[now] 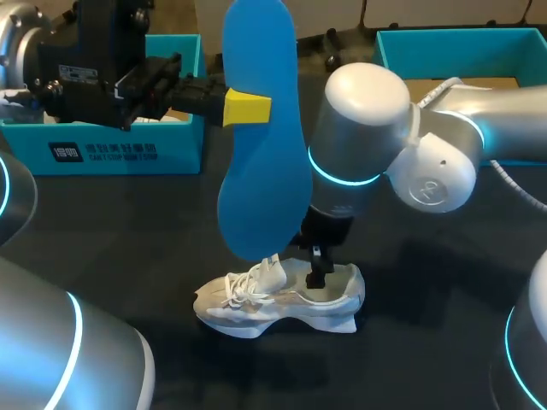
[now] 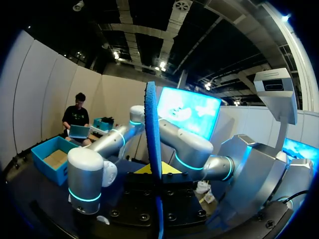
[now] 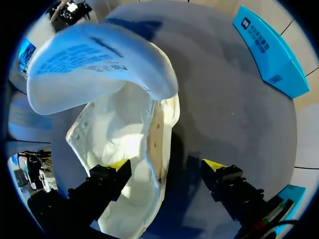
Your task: Take the shoe out of the shoebox, open the shoe tongue, remove and reinsert the insole, then place the shoe into the shoebox
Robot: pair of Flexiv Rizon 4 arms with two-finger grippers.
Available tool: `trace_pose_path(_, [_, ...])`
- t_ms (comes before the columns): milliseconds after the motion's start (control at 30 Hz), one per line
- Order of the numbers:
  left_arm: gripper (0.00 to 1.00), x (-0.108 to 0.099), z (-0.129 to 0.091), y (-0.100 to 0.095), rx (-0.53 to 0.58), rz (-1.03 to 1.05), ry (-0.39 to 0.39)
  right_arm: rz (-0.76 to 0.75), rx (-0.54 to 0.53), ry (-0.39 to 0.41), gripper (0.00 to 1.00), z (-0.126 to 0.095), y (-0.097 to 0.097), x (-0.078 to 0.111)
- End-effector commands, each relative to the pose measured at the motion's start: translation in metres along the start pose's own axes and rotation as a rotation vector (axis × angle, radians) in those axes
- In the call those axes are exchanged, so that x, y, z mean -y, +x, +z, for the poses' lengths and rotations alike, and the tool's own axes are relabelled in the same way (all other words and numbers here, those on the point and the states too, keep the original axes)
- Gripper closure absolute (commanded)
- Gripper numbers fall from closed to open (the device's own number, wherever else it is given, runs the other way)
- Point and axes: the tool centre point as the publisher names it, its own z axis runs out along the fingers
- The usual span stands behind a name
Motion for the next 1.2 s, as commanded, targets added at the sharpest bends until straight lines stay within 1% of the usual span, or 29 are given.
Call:
trace_pose_path(33, [1.00,0.002,0.001,-0.002,-0.002,0.000,-0.005,0.009,-0.006,-0.002,0.56,0.009,-0.001,-0.002])
trace_pose_path(67, [1.00,0.002,0.001,-0.002,-0.002,0.000,-0.005,0.012,-0.010,-0.005,0.61,0.010,0.000,-0.001])
trace_pose_path(100, [1.00,0.002,0.001,-0.002,-0.002,0.000,-0.005,0.011,-0.019,-0.012,0.70,0.011,0.000,0.000])
trace_pose_path(133, [1.00,0.002,0.001,-0.002,-0.002,0.000,-0.005,0.011,-0.022,-0.015,0.82,0.013,0.001,0.000])
trace_pose_path(167, [1.00,0.002,0.001,-0.002,-0.002,0.000,-0.005,0.012,-0.028,-0.018,0.98,0.015,0.002,0.001])
trace_pose_path(200, [1.00,0.002,0.001,-0.002,-0.002,0.000,-0.005,0.012,-0.031,-0.018,1.00,0.015,0.003,0.001])
trace_pose_path(333, [1.00,0.002,0.001,-0.002,-0.002,0.000,-0.005,0.017,-0.040,-0.014,1.00,0.017,0.005,0.001])
trace_pose_path(433, [1.00,0.002,0.001,-0.002,-0.002,0.000,-0.005,0.018,-0.043,0.003,1.00,0.013,0.008,-0.002])
trace_pose_path(633, [1.00,0.002,0.001,-0.002,-0.002,0.000,-0.005,0.033,-0.052,0.026,1.00,0.002,0.013,-0.003])
trace_pose_path(700, [1.00,0.002,0.001,-0.002,-0.002,0.000,-0.005,0.066,-0.065,0.035,1.00,-0.002,0.014,-0.002])
trace_pose_path(800, [1.00,0.002,0.001,-0.002,-0.002,0.000,-0.005,0.077,-0.070,0.022,1.00,-0.007,0.016,-0.001])
trace_pose_path(833, [1.00,0.002,0.001,-0.002,-0.002,0.000,-0.005,0.113,-0.075,0.034,1.00,-0.014,0.019,-0.001])
trace_pose_path(867, [1.00,0.002,0.001,-0.002,-0.002,0.000,-0.005,0.117,-0.077,0.035,1.00,-0.015,0.020,-0.001])
trace_pose_path(933, [1.00,0.002,0.001,-0.002,-0.002,0.000,-0.005,0.193,-0.079,0.027,1.00,-0.025,0.024,0.001])
trace_pose_path(1000, [1.00,0.002,0.001,-0.002,-0.002,0.000,-0.005,0.259,-0.064,-0.003,1.00,-0.031,0.027,0.003])
trace_pose_path(1033, [1.00,0.002,0.001,-0.002,-0.002,0.000,-0.005,0.300,-0.043,-0.021,1.00,-0.034,0.030,0.004])
trace_pose_path(1200, [1.00,0.002,0.001,-0.002,-0.002,0.000,-0.005,0.460,-0.007,-0.132,1.00,-0.046,0.044,0.005])
